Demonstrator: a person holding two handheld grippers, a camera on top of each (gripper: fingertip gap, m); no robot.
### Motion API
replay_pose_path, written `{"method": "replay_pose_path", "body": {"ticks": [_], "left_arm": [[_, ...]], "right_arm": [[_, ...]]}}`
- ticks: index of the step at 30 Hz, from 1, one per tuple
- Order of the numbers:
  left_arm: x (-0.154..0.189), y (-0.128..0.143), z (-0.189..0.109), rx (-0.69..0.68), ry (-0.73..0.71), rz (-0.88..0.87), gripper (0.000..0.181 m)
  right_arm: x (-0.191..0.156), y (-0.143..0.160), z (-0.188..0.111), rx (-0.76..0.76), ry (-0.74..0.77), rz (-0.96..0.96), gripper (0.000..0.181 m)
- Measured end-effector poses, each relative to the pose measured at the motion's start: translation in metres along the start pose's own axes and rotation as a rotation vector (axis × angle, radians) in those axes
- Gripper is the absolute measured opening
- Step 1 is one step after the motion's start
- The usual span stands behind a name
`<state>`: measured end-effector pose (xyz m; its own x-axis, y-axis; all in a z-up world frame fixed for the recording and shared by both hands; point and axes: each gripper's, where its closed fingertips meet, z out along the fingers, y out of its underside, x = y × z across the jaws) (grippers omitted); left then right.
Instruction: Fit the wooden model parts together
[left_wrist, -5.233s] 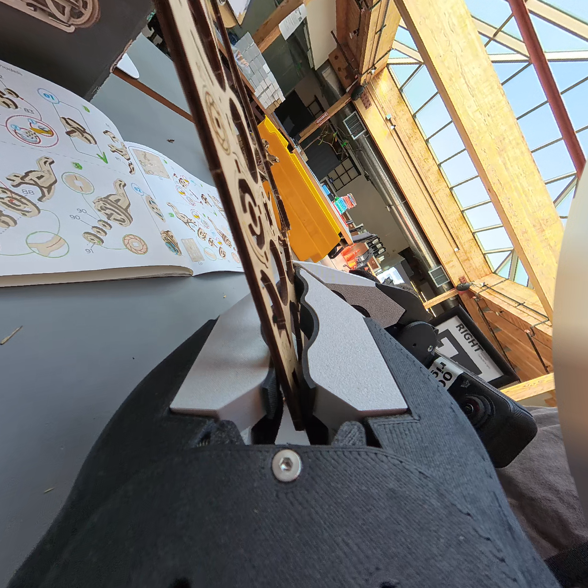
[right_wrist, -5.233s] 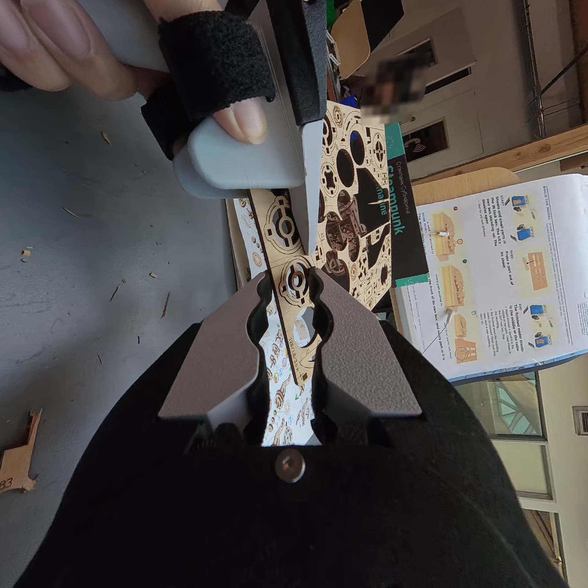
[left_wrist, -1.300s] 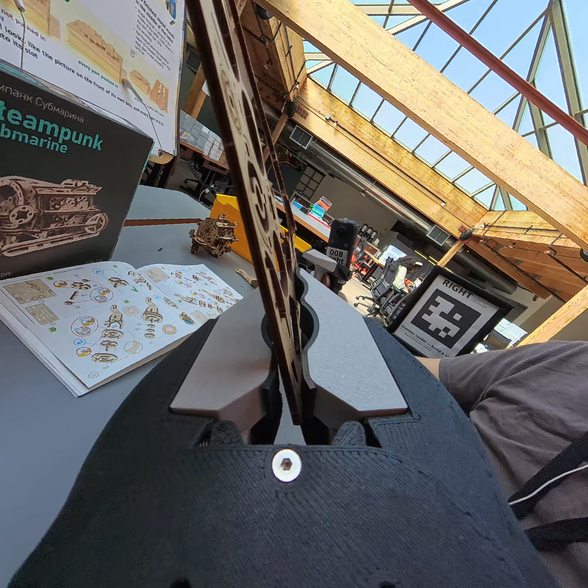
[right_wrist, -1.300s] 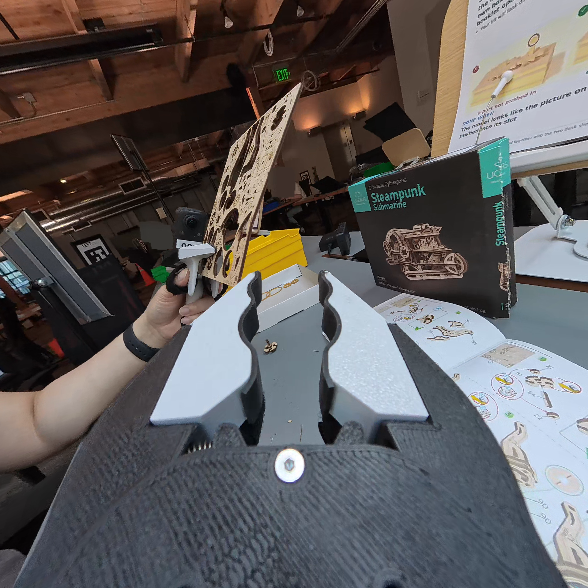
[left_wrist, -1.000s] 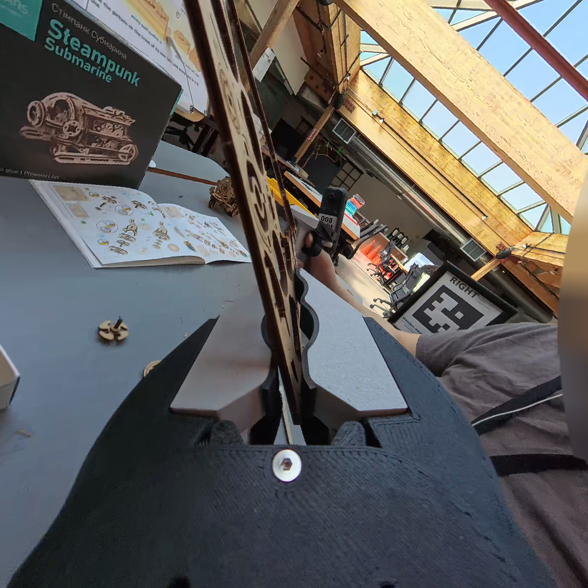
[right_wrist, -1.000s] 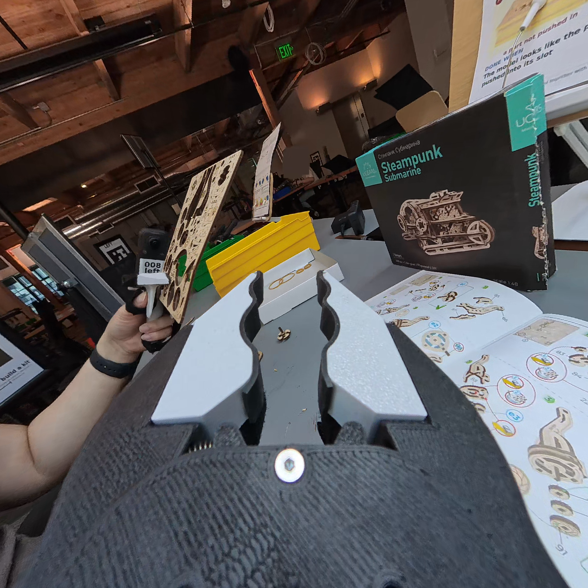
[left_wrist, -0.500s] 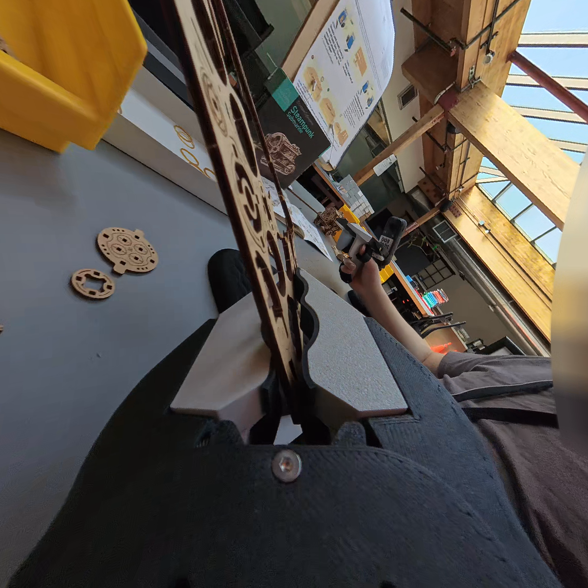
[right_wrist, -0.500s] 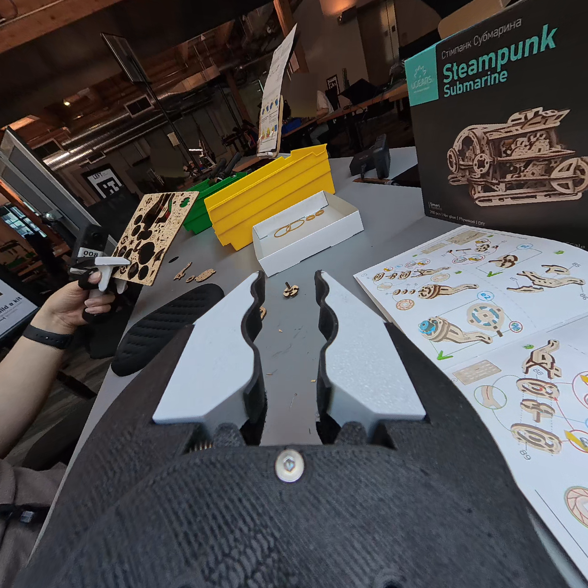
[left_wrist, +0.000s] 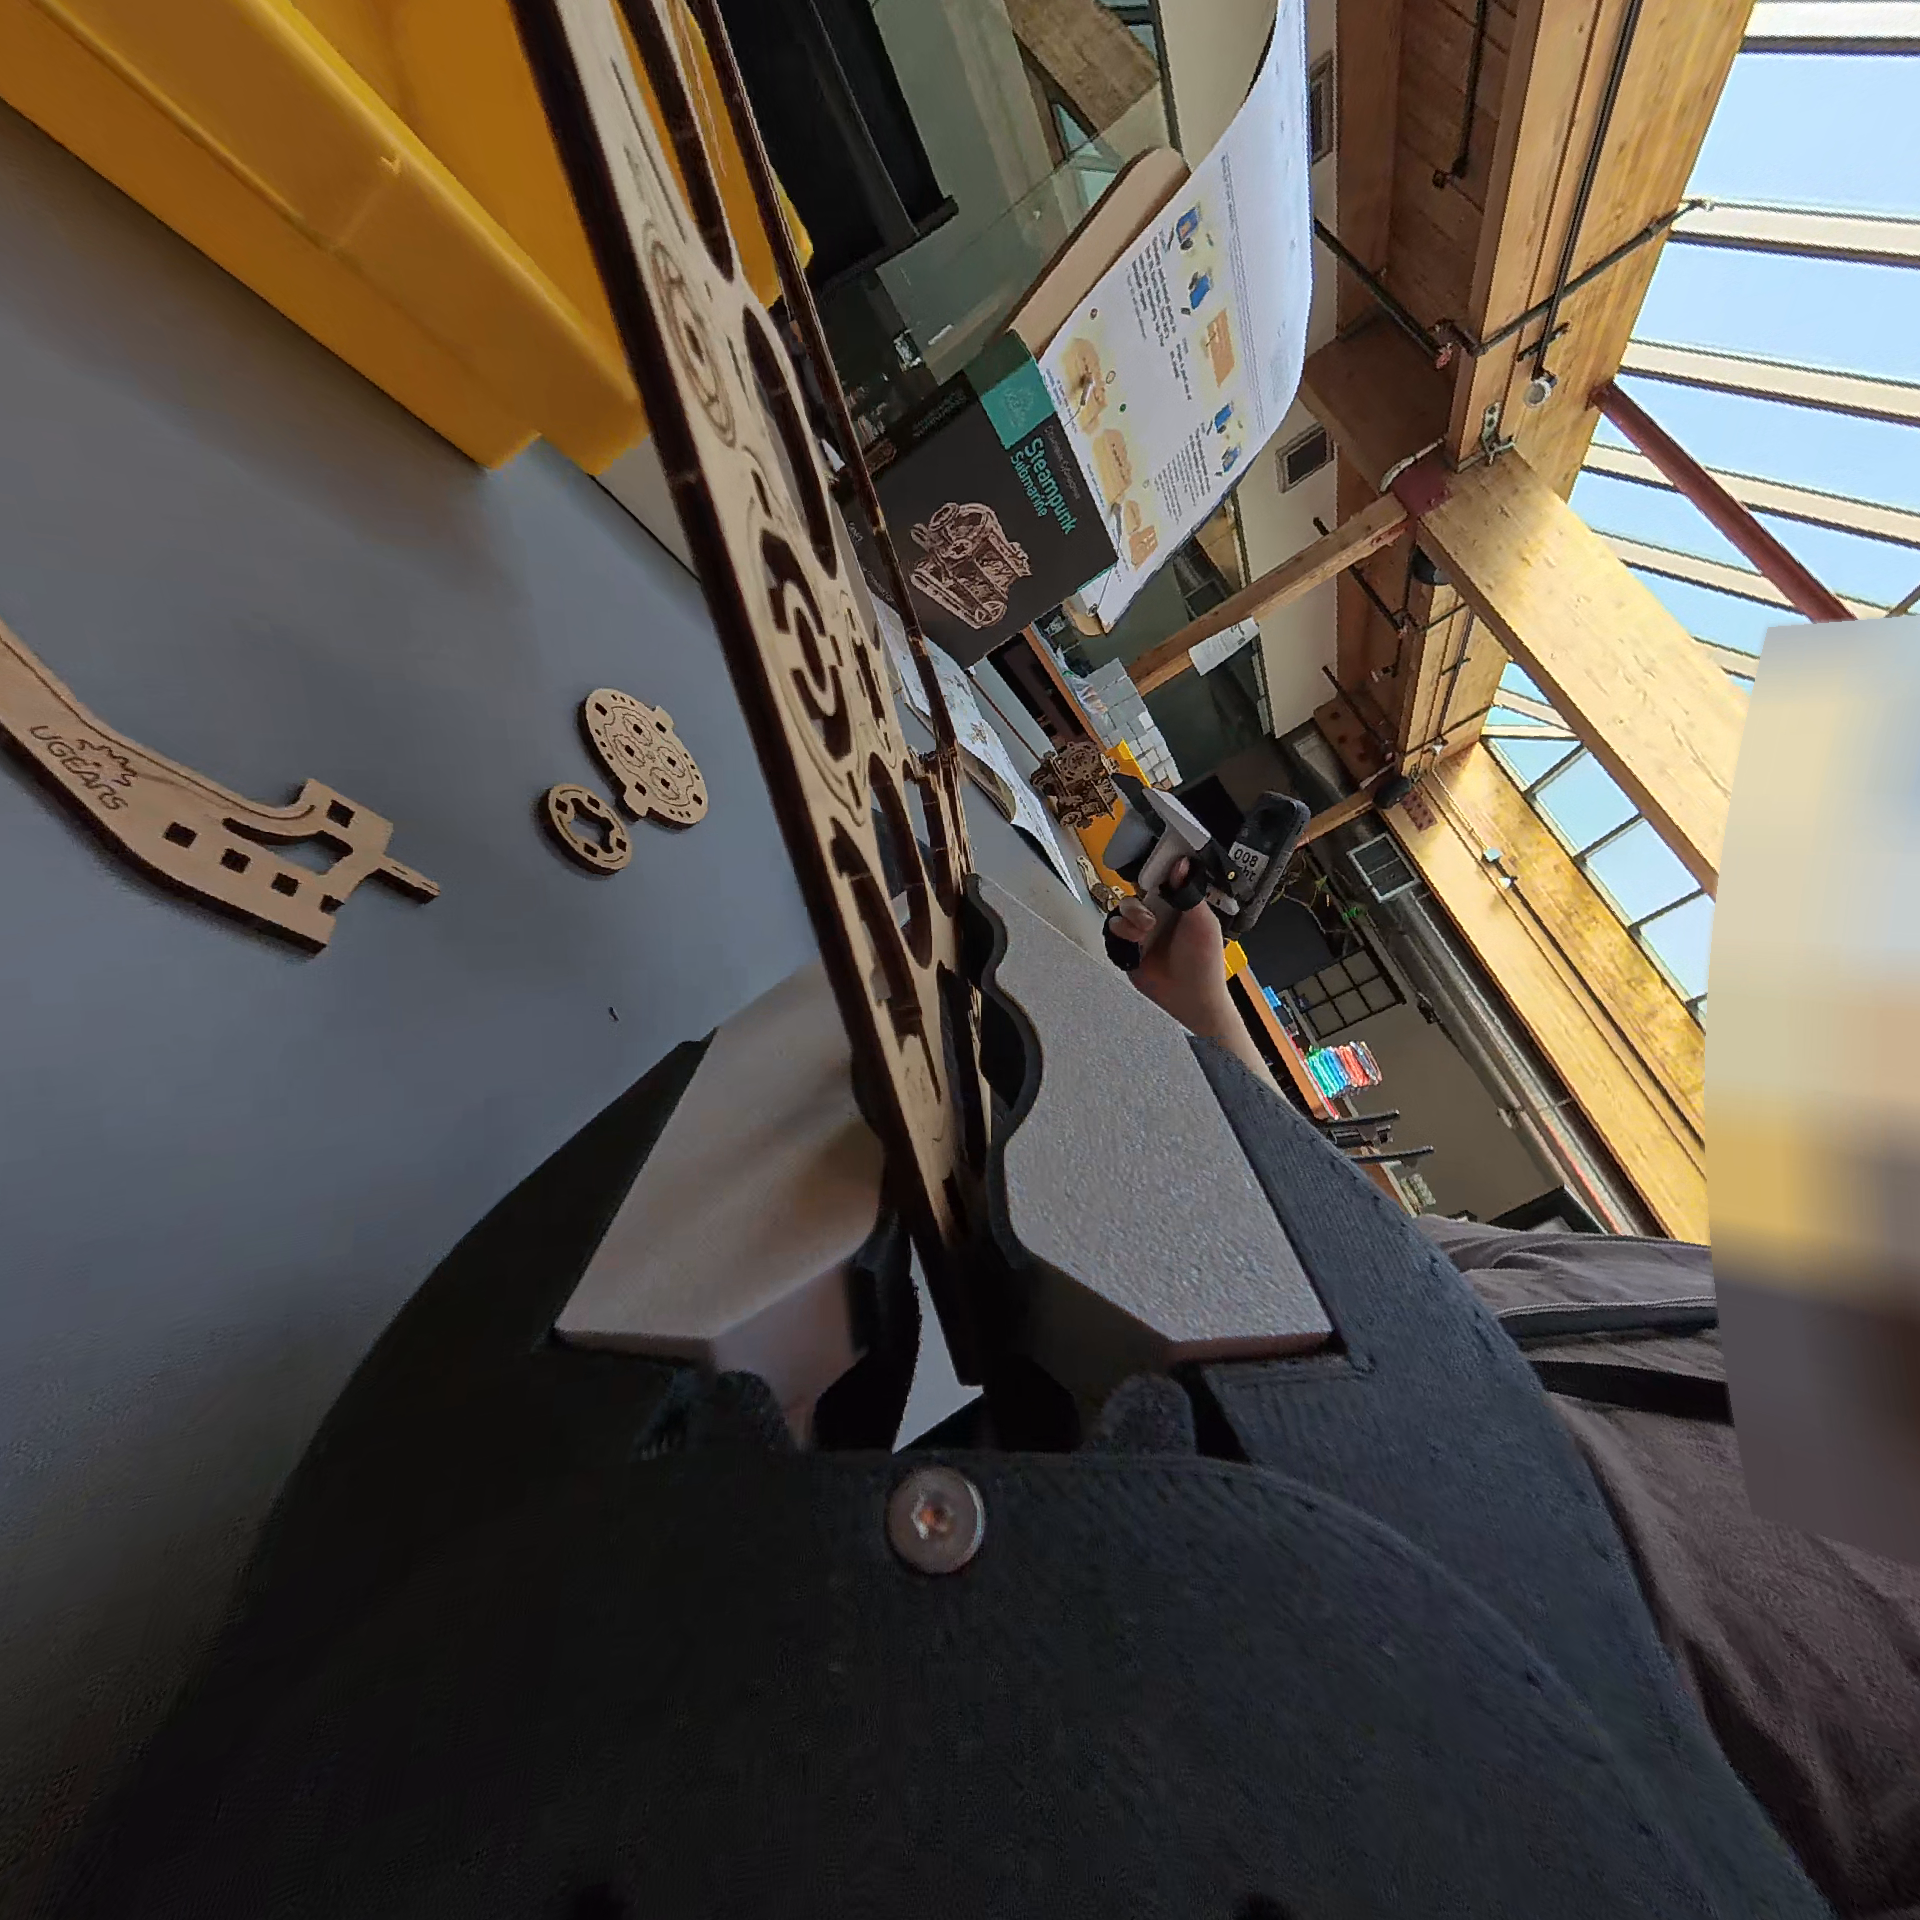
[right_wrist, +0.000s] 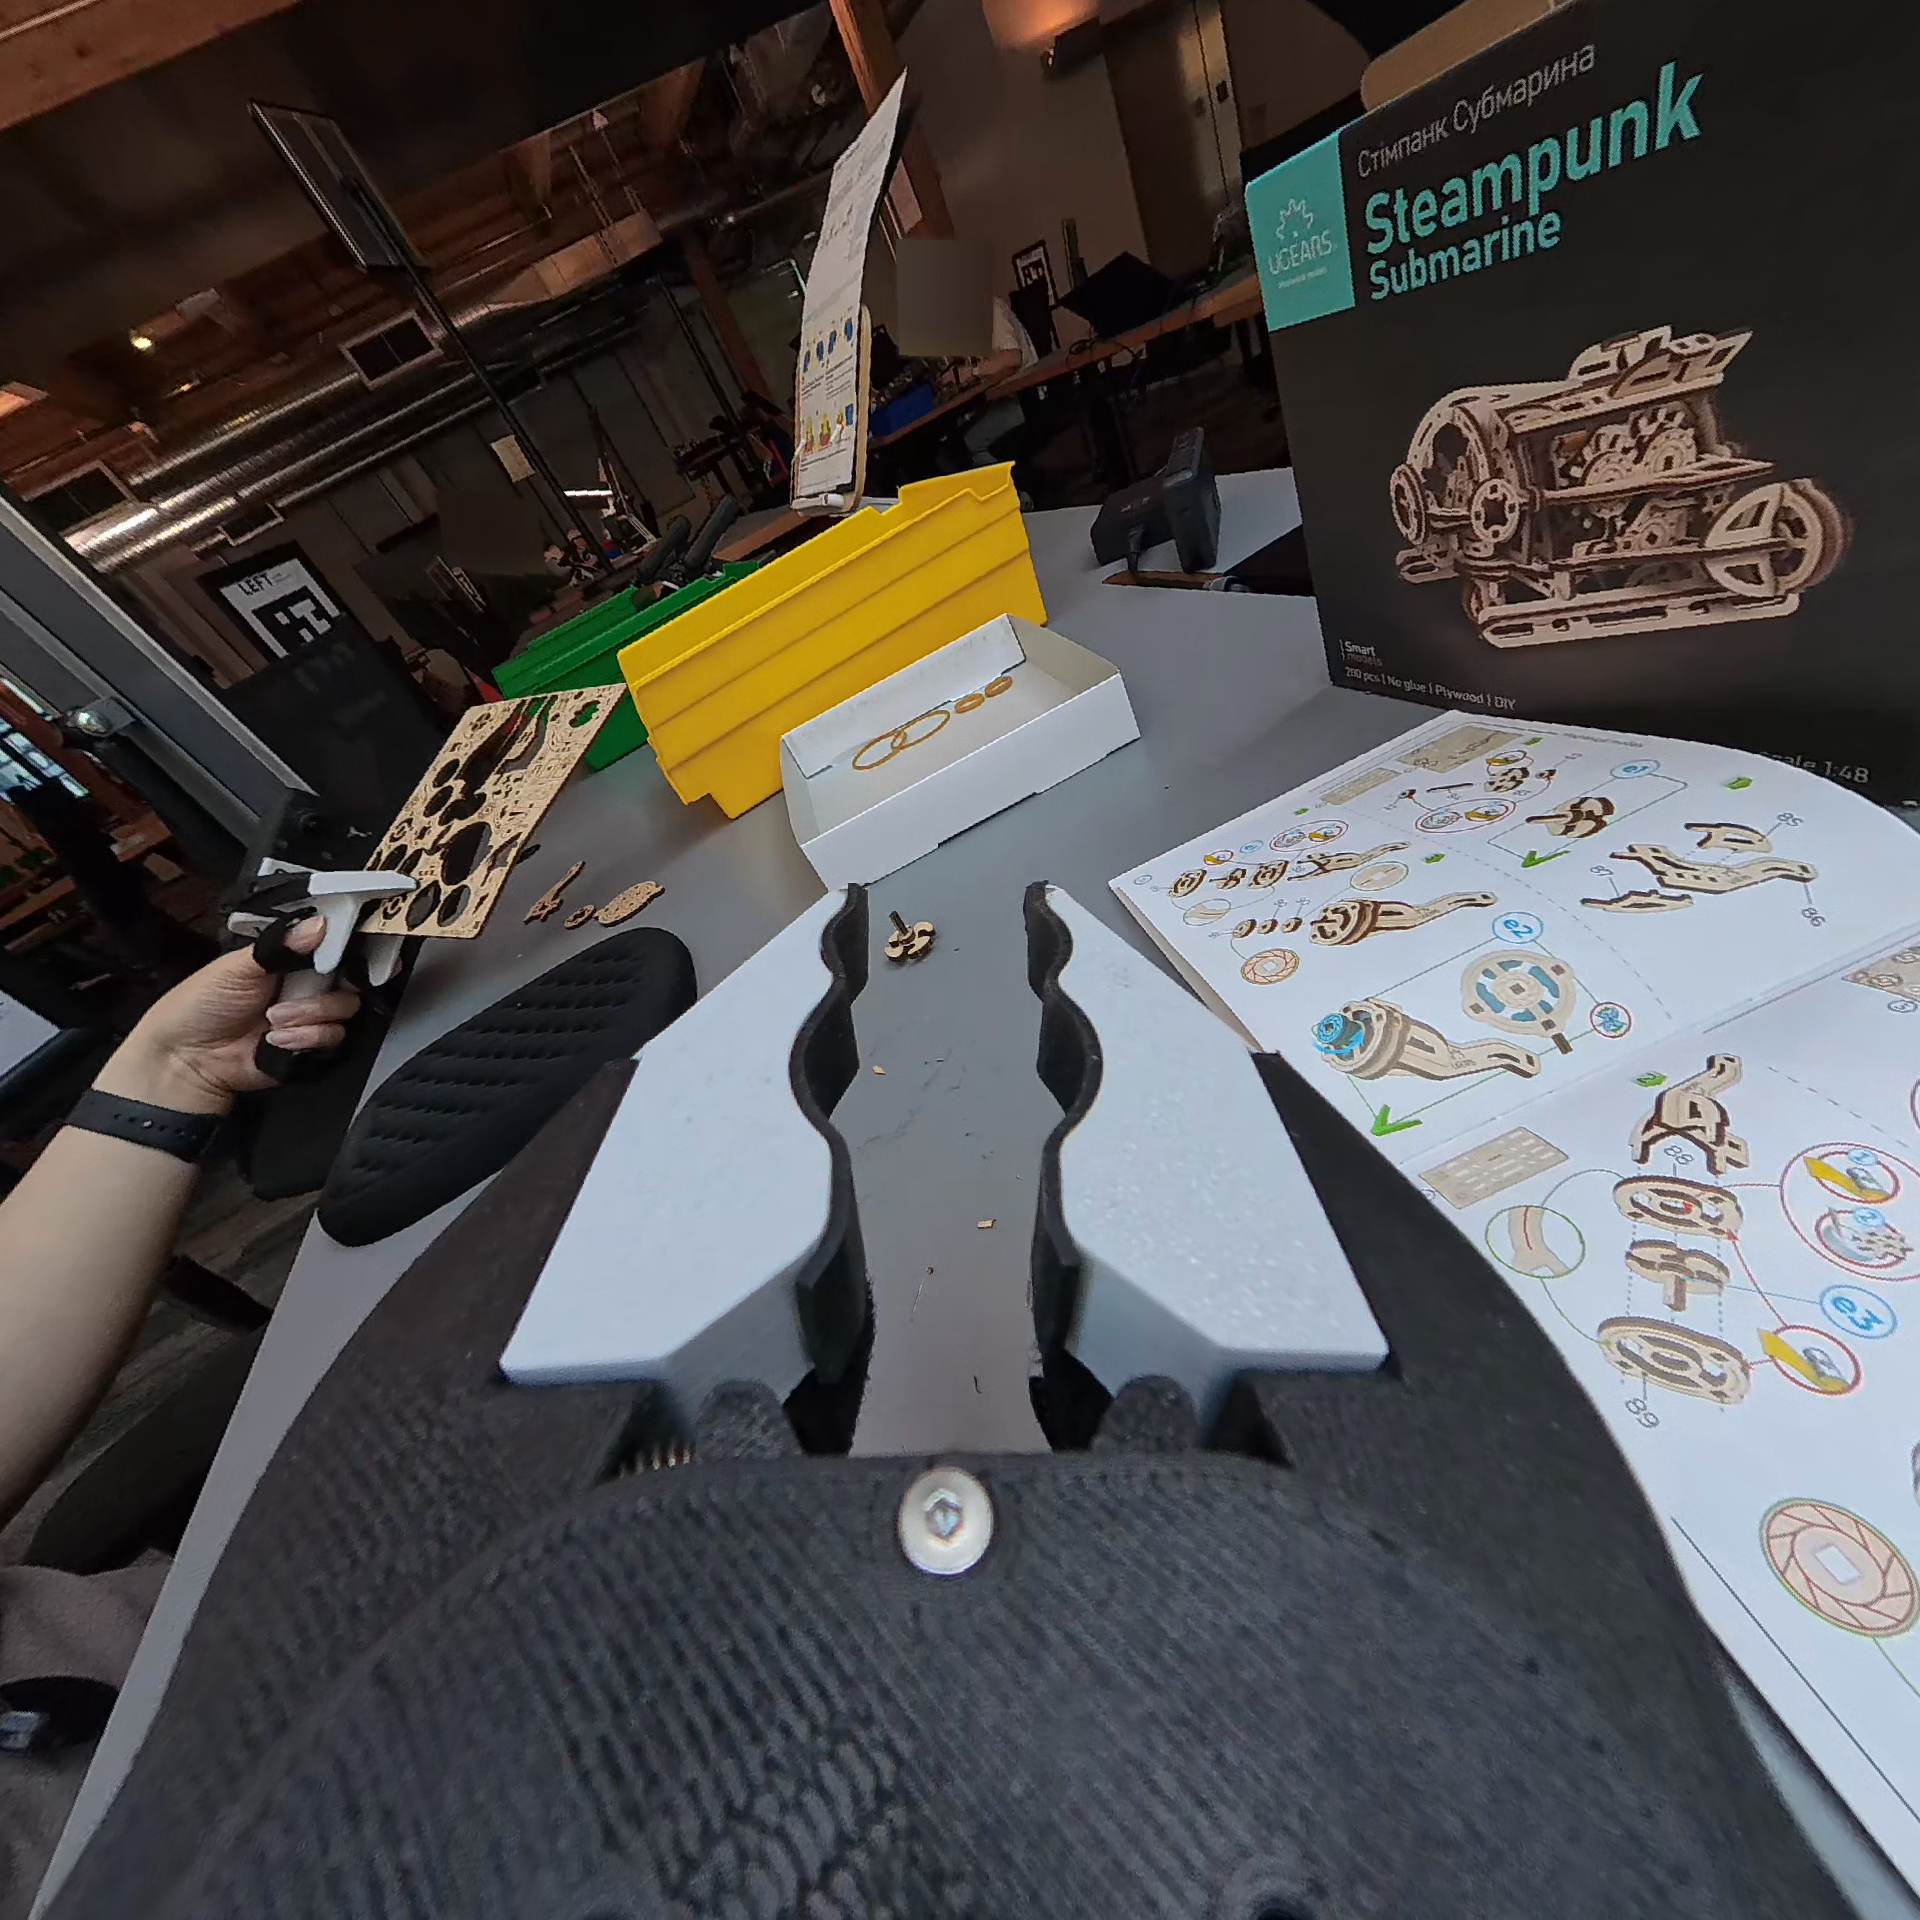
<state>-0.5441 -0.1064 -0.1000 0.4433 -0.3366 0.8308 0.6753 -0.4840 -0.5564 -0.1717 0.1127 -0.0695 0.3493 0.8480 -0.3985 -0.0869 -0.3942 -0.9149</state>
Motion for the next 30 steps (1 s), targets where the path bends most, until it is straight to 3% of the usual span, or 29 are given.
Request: {"method": "replay_pose_path", "body": {"ticks": [12,23,27,30], "left_arm": [[-0.024,0.002,-0.020,-0.016,-0.091,-0.123,0.002],[-0.022,0.015,-0.005,-0.032,-0.042,-0.223,0.001],[-0.019,0.017,-0.009,0.008,-0.044,-0.221,0.001],[-0.020,0.012,-0.018,0.071,-0.063,-0.215,0.002]], "right_arm": [[0.002,0.002,0.000,-0.018,0.014,-0.007,0.029],[-0.003,0.018,0.007,-0.107,0.023,-0.098,0.029],[-0.013,0.026,0.014,-0.154,0.006,-0.161,0.029],[-0.044,0.018,0.028,-0.152,-0.051,-0.228,0.029]]}}
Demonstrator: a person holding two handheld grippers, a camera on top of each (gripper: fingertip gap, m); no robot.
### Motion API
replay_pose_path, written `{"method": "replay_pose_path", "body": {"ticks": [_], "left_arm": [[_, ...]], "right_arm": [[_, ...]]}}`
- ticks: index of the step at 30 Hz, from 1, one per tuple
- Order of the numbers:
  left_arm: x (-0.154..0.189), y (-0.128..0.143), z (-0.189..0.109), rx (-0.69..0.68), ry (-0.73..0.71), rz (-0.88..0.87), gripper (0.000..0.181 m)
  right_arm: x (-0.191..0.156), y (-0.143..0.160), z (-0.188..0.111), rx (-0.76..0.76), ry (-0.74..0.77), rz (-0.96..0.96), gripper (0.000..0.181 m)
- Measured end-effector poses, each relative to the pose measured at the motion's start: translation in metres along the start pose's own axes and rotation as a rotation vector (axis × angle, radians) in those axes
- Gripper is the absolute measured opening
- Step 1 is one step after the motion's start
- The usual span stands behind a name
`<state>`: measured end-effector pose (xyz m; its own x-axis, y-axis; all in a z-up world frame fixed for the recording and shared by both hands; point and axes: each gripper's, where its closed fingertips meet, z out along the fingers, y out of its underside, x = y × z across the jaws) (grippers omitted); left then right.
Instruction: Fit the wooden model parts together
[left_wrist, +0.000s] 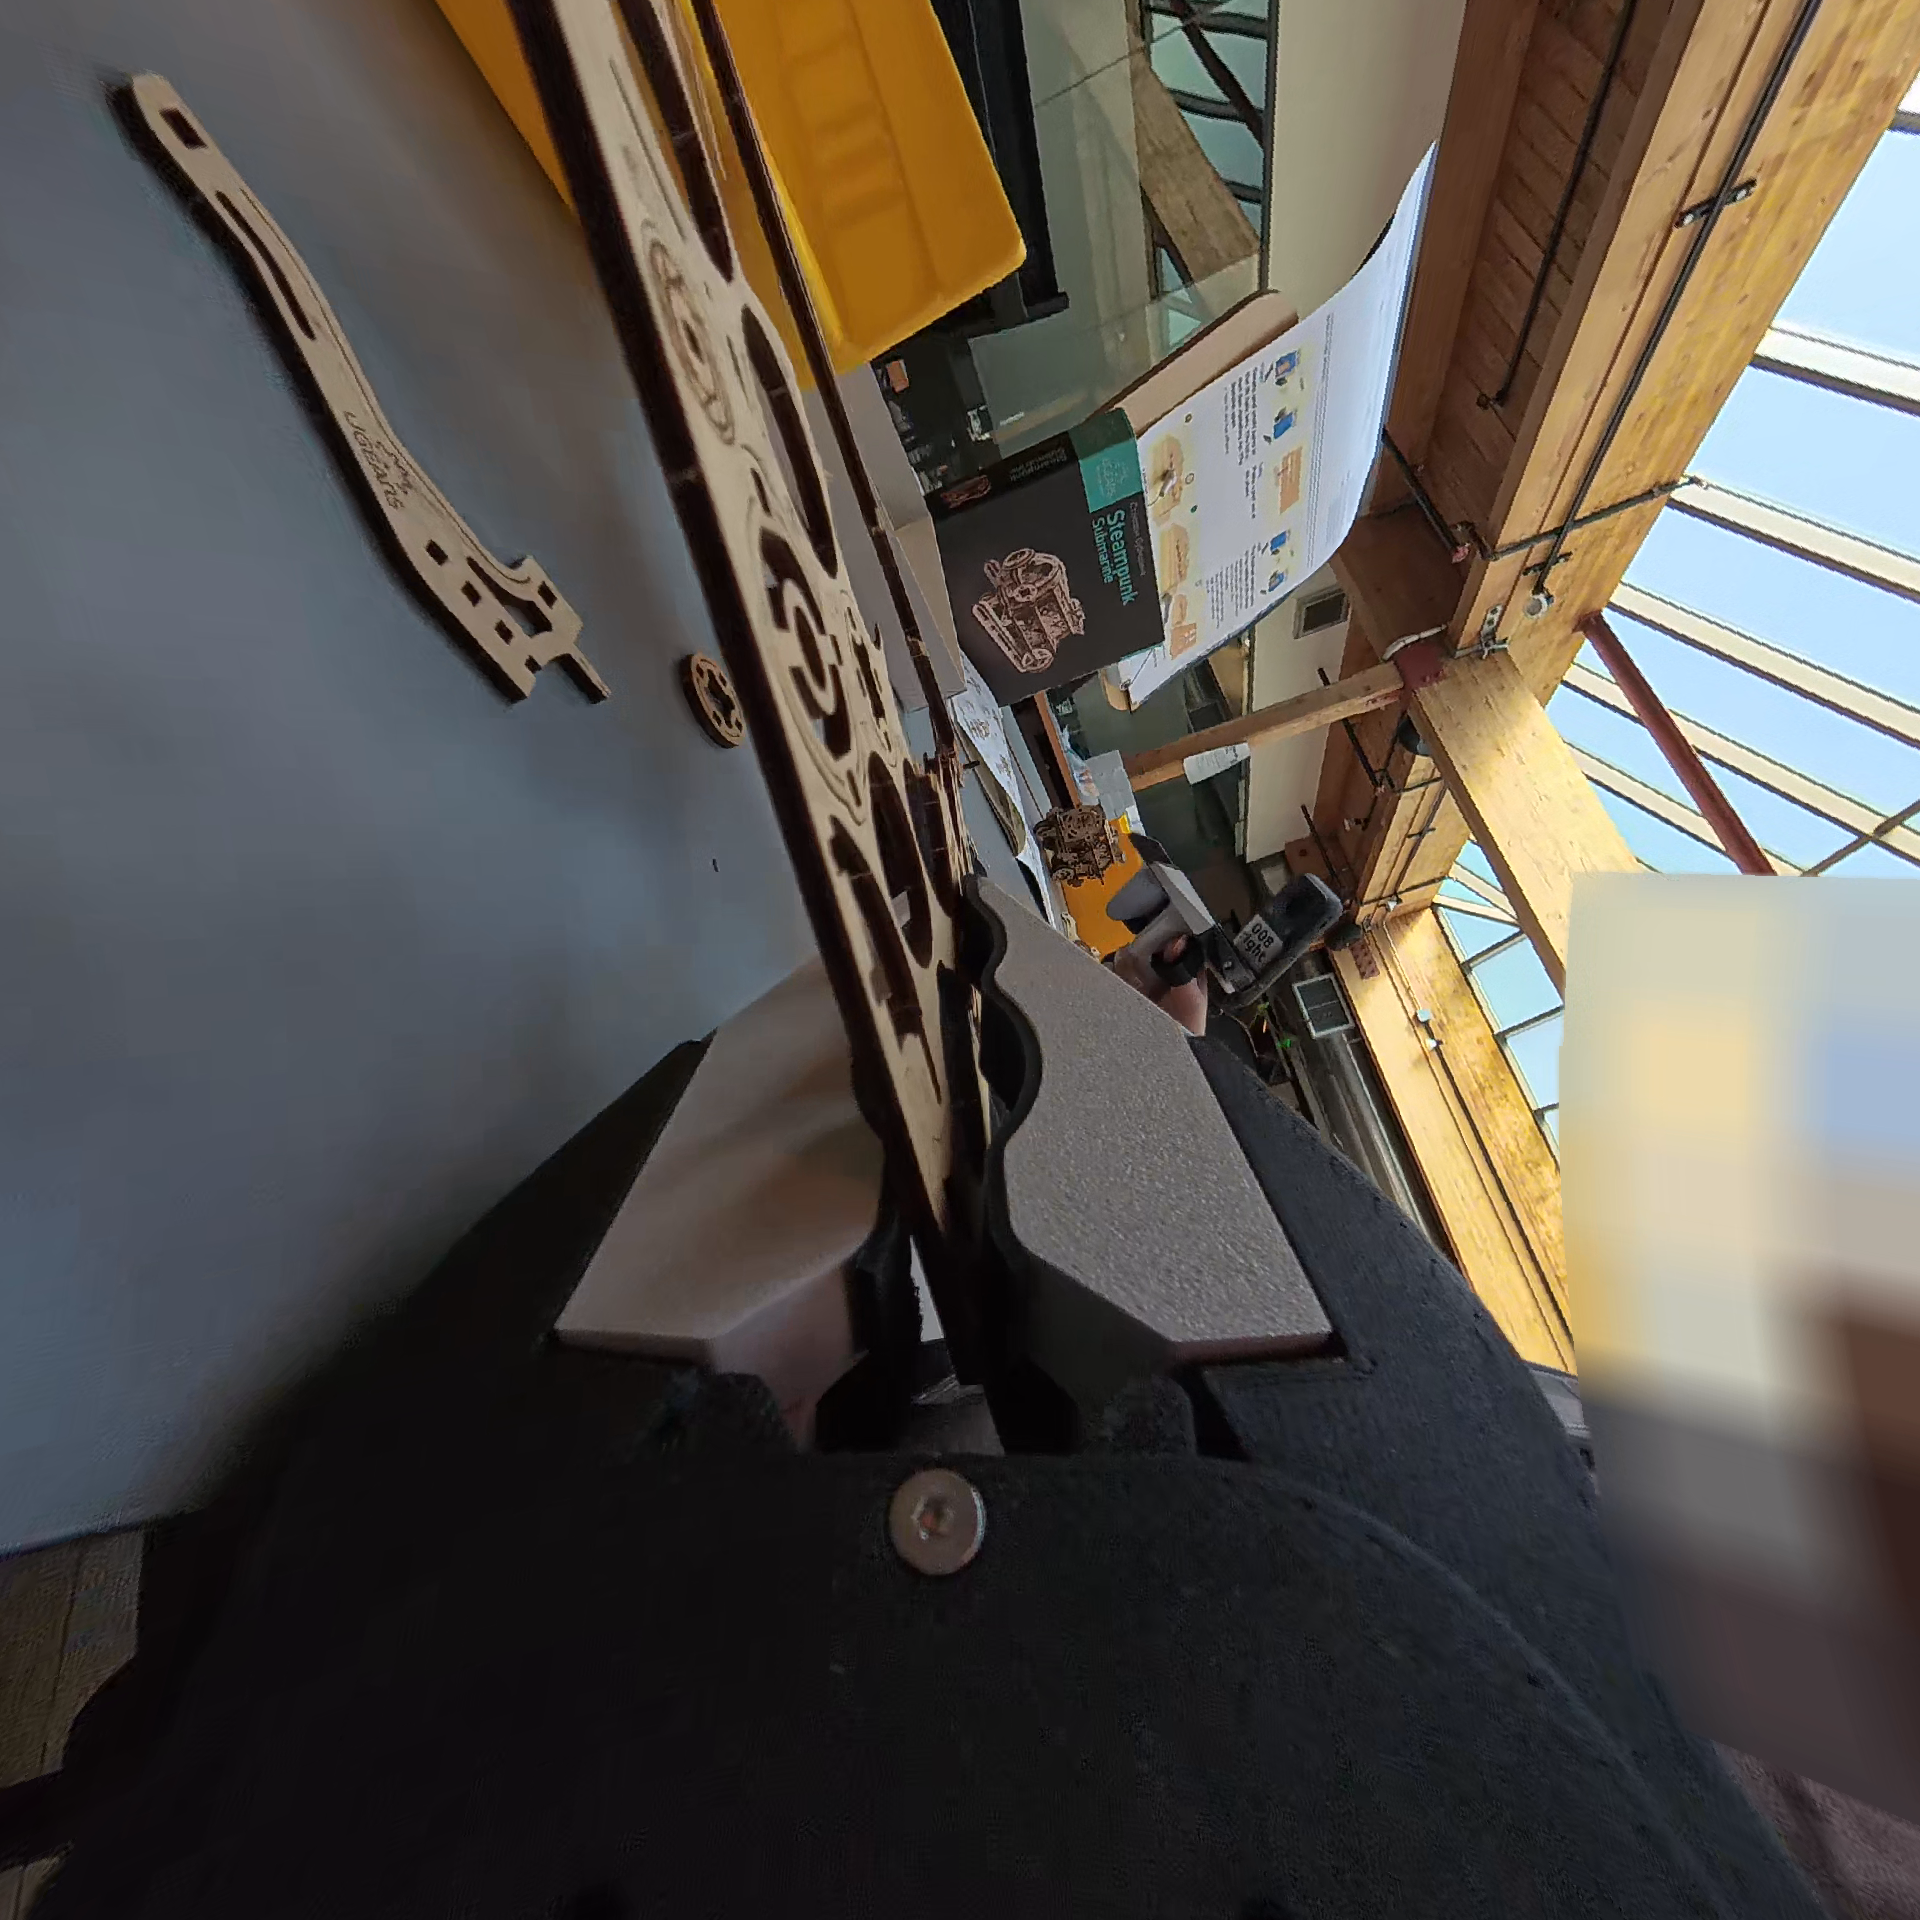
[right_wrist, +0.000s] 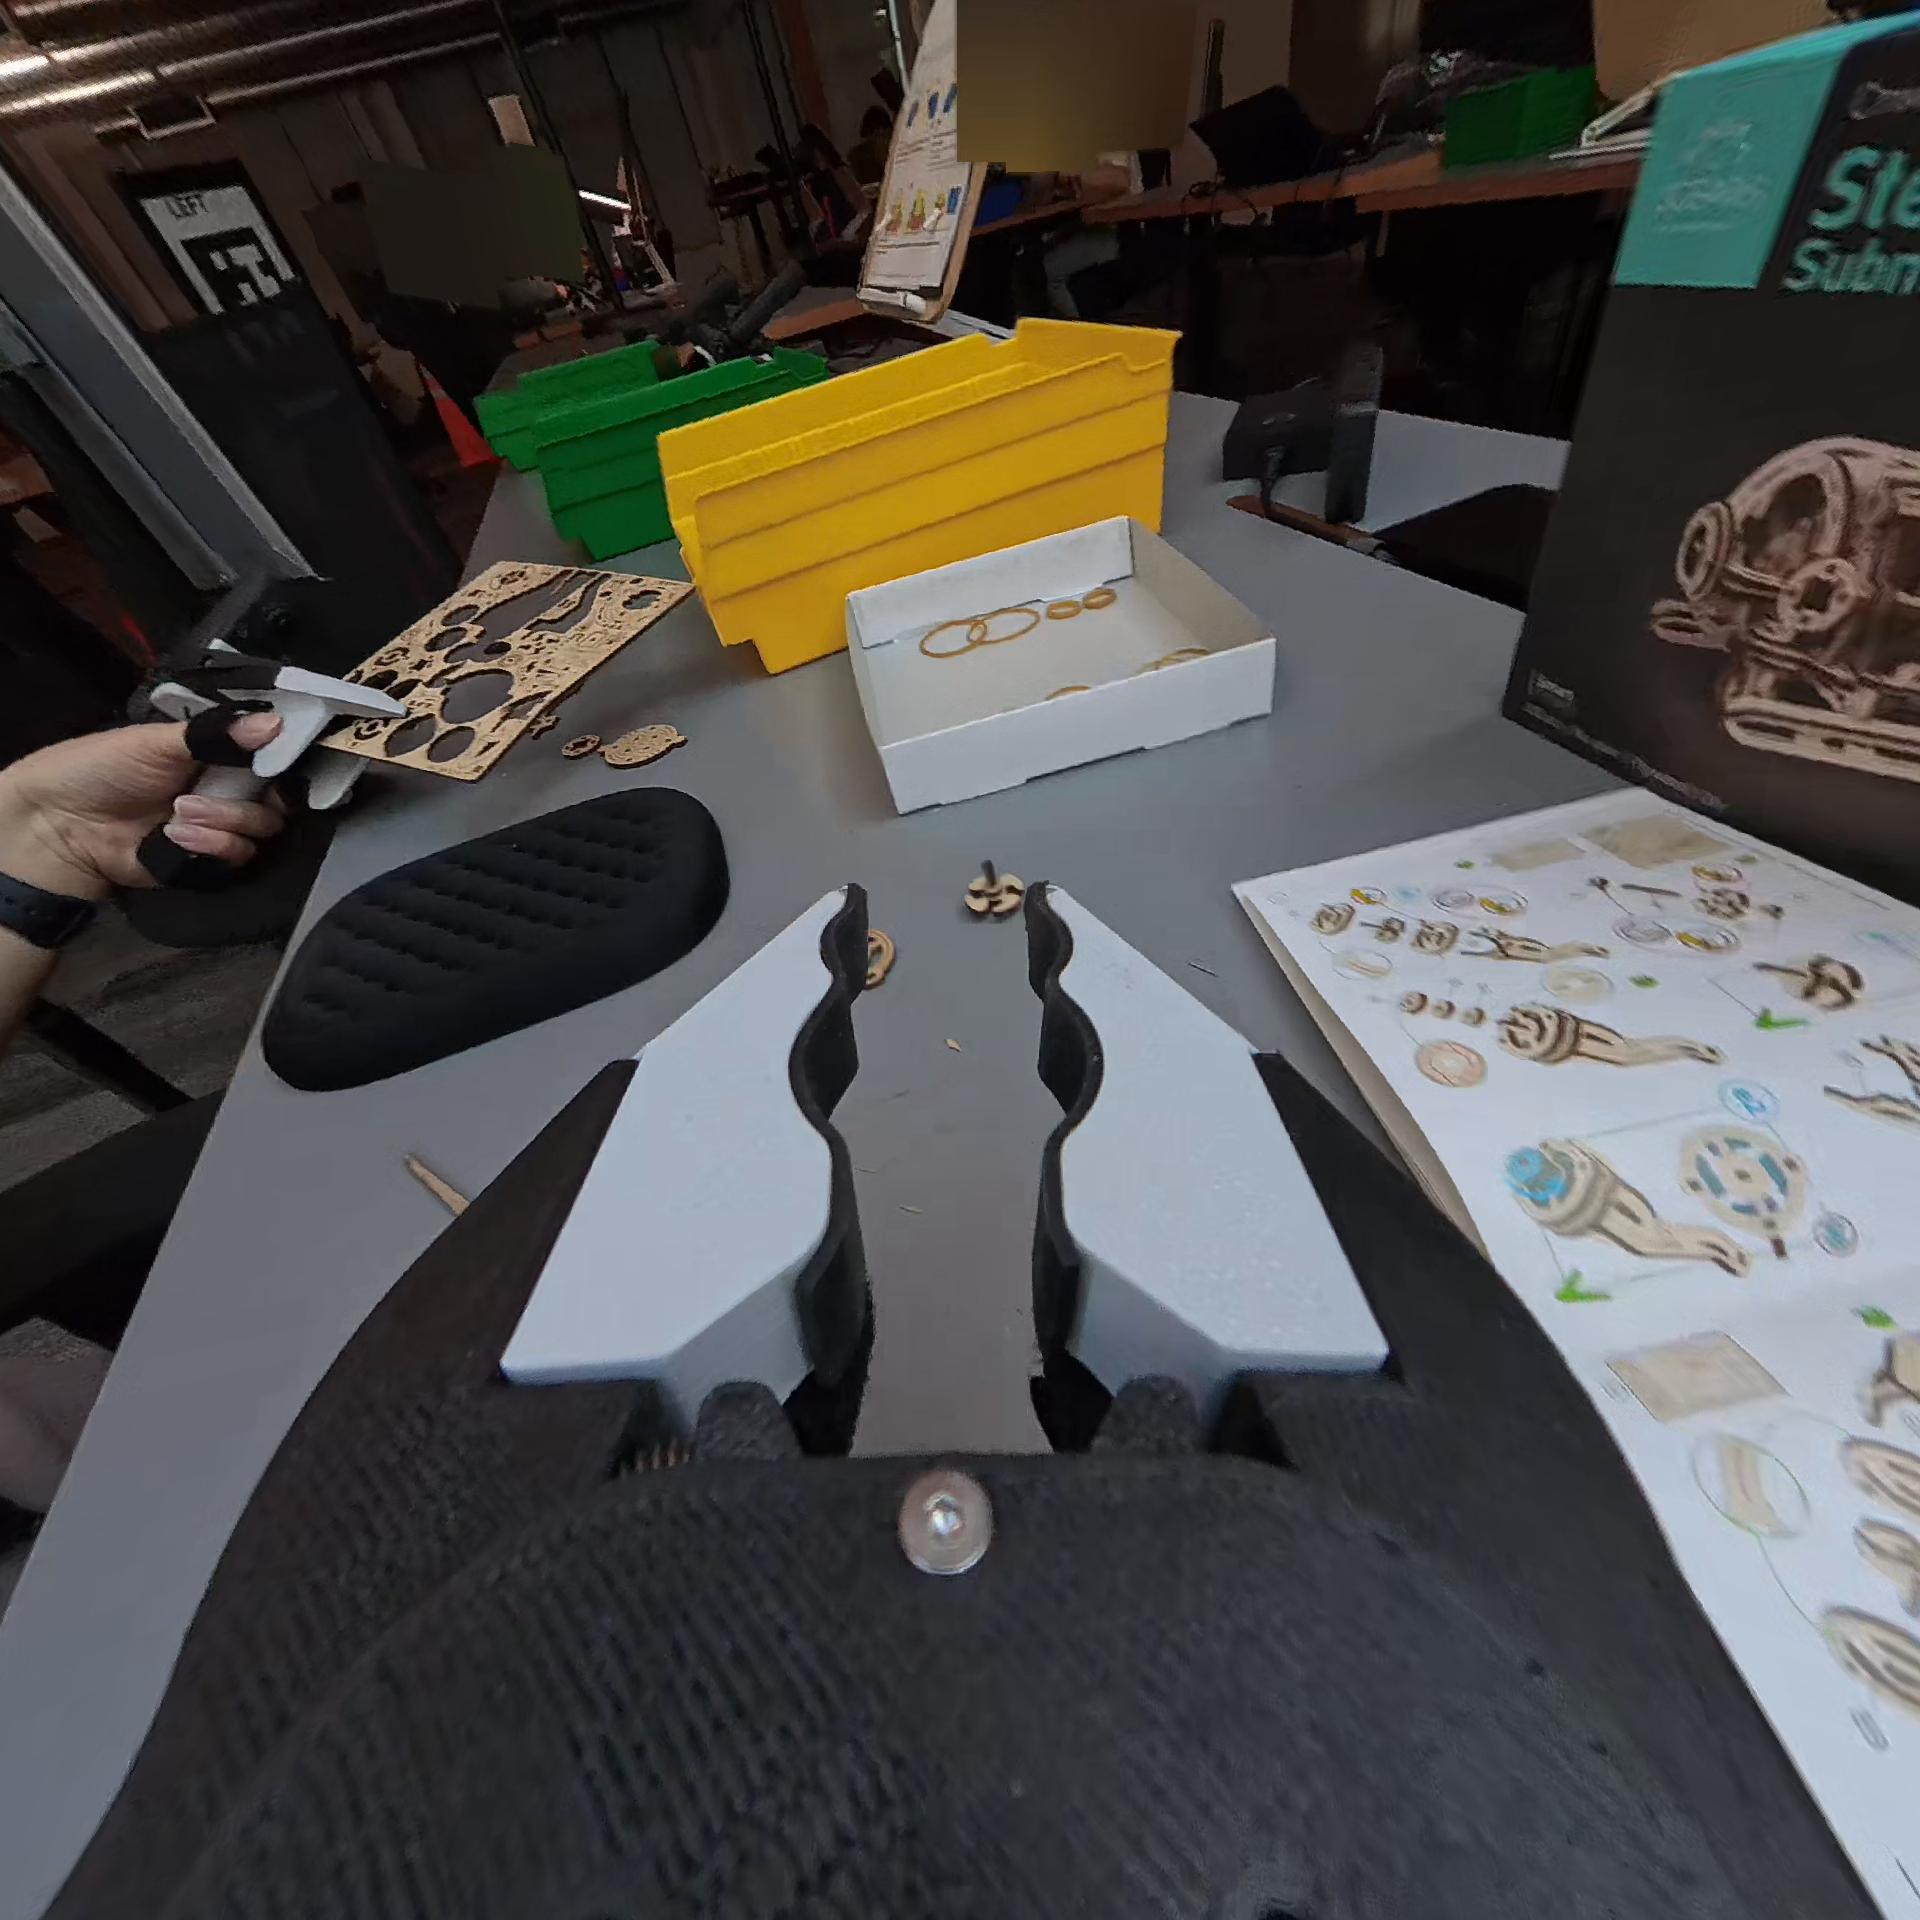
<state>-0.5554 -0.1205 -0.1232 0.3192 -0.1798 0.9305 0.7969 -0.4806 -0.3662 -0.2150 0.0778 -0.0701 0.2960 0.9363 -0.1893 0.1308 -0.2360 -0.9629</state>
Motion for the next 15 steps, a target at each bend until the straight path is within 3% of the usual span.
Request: {"method": "replay_pose_path", "body": {"ticks": [4,9,12,15], "left_arm": [[0.001,-0.010,-0.012,0.059,-0.011,0.012,0.002],[0.010,-0.020,-0.023,0.098,-0.031,0.060,0.001],[0.015,-0.020,-0.026,0.092,-0.067,0.116,0.001],[0.025,-0.021,-0.028,0.100,-0.050,0.162,0.001]], "right_arm": [[-0.088,-0.020,0.053,-0.088,-0.243,-0.156,0.029],[-0.177,0.013,0.155,-0.366,-0.502,-0.318,0.034],[-0.185,0.039,0.217,-0.498,-0.497,-0.394,0.037],[-0.180,0.056,0.260,-0.562,-0.486,-0.401,0.047]]}}
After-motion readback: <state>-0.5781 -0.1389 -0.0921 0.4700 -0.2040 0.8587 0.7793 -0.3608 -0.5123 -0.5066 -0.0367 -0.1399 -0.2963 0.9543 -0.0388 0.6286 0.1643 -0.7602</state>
